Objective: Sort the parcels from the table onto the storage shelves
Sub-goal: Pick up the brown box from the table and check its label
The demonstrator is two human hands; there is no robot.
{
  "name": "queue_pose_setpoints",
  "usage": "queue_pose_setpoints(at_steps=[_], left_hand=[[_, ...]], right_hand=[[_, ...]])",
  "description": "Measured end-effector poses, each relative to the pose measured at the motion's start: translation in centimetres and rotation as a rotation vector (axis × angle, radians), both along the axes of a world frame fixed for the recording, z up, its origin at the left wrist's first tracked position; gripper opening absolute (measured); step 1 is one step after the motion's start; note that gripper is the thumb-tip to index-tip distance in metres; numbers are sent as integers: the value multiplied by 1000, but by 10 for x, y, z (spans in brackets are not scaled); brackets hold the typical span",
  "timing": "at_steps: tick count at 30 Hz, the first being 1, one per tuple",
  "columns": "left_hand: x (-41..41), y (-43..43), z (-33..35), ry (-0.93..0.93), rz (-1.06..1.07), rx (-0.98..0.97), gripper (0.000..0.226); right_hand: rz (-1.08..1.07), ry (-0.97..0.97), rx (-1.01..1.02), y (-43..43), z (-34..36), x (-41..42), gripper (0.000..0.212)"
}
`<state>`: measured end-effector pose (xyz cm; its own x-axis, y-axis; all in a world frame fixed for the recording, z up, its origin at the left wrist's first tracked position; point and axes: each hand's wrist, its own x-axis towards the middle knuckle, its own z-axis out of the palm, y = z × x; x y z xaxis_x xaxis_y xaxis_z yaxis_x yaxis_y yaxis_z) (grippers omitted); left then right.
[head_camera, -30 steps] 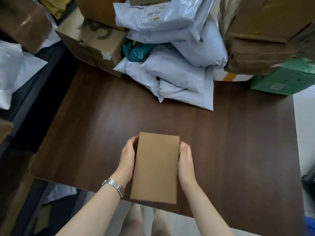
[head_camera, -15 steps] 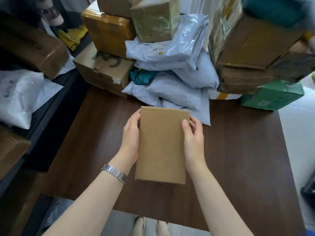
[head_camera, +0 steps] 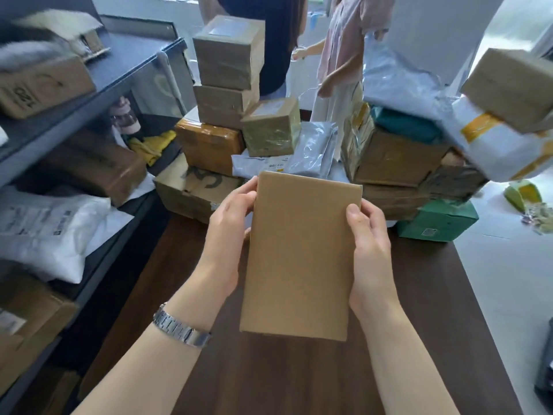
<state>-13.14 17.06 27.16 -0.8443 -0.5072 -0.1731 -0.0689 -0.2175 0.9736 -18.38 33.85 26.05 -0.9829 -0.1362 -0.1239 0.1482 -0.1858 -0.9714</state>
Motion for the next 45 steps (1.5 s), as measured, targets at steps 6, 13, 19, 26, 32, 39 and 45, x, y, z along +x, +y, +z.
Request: queue_pose_setpoints(at_steps=[6, 13, 19, 26, 32, 39, 45], left_hand=[[12, -21, 10, 55, -168, -378, 70], [12, -12, 26, -25, -241, -284, 44], [10, -5, 21, 11, -74, -391, 49], [3, -12, 44, 124, -172, -291, 53], [0, -5, 45, 278, -172, -642, 32], [-7, -4, 48, 52, -134, -232, 103], [-5, -2, 42, 206, -44, -149, 74]], right_hand=[[42, -306, -187, 23, -4, 6, 49], [-81, -117, -6, 5, 0, 14, 22], [-26, 356, 284, -16, 16, 30, 31], [170, -6, -210, 5, 22, 8, 77], [356, -282, -694, 22, 16, -4, 58], [139, -130, -145, 20, 25, -20, 49], [-100, 440, 230, 13, 43, -18, 12]])
